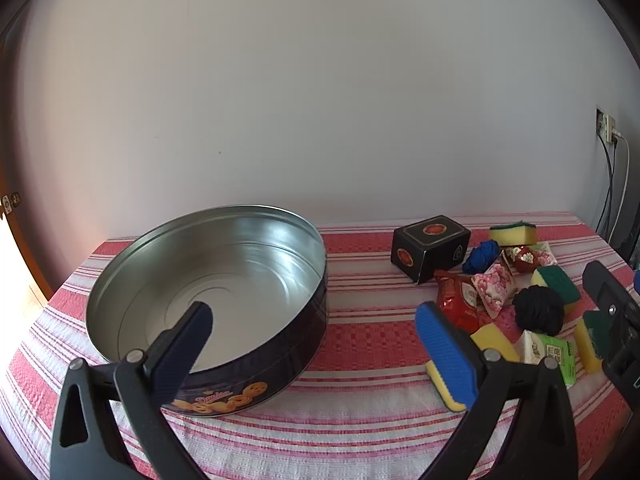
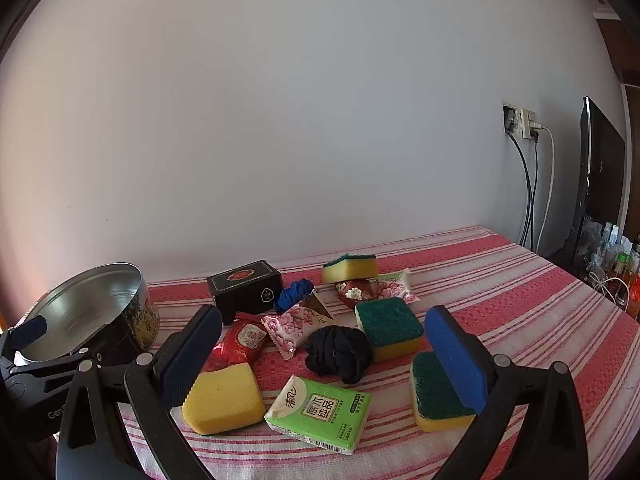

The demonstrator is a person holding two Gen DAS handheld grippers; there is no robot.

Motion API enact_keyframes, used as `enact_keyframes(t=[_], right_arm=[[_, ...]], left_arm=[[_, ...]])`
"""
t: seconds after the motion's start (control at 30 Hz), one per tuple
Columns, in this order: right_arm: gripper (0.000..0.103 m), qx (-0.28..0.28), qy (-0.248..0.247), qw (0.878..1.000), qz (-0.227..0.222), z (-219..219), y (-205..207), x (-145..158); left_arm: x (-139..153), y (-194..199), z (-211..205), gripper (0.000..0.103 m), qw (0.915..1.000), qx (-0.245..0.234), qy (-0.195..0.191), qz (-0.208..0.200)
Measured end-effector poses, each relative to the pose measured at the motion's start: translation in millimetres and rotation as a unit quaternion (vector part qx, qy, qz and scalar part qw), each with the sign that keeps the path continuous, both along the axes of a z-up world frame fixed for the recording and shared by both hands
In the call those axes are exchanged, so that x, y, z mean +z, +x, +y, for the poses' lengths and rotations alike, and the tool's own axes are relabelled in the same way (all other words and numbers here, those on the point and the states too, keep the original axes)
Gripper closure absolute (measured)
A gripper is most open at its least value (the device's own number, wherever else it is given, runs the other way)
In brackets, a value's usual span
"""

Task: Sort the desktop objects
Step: 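Reach the left tool to the plain yellow sponge and grasp it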

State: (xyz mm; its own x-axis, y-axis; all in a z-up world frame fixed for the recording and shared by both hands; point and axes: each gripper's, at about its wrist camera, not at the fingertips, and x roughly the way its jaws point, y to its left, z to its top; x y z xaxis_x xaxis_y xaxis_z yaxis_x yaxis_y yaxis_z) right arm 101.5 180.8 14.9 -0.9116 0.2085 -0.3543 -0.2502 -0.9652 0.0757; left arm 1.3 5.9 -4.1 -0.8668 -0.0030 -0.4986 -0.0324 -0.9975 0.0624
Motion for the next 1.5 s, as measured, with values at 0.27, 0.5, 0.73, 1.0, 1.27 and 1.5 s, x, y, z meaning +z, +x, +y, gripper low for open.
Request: enact_keyframes(t=[0.27,0.5,0.73,1.0,1.27,1.5], right_arm=[[0.0,-0.013,-0.003,1.0,0.0,6,-1,-1],[0.0,-0.036,0.006,0.999,0.004,14,3,2],[0.0,-0.048,0.012,0.999,-0.008,37,20,3],[0.0,-0.045,0.018,0.999,-0.018,59,41,3],[0.0,-0.039,0.024,0.999,-0.02,67,53,0],[0.0,-0.022,0.014,0.999,-0.026,72,56,-4]], left_arm=[[1,3,3,0.0,1.0,-0.007,-0.001,0.003],[0,5,10,0.0,0.9997,-0.022,-0.005,0.002],[-5,7,23,0.0,0.9981,-0.06,-0.01,-0.012],[-16,6,40,0.0,0.9942,-0.096,-0.006,-0.048],[-24,11,57,0.0,0.9918,-0.106,-0.032,-0.063],[-35,7,73,0.0,0.9845,-0.14,-0.045,-0.095]])
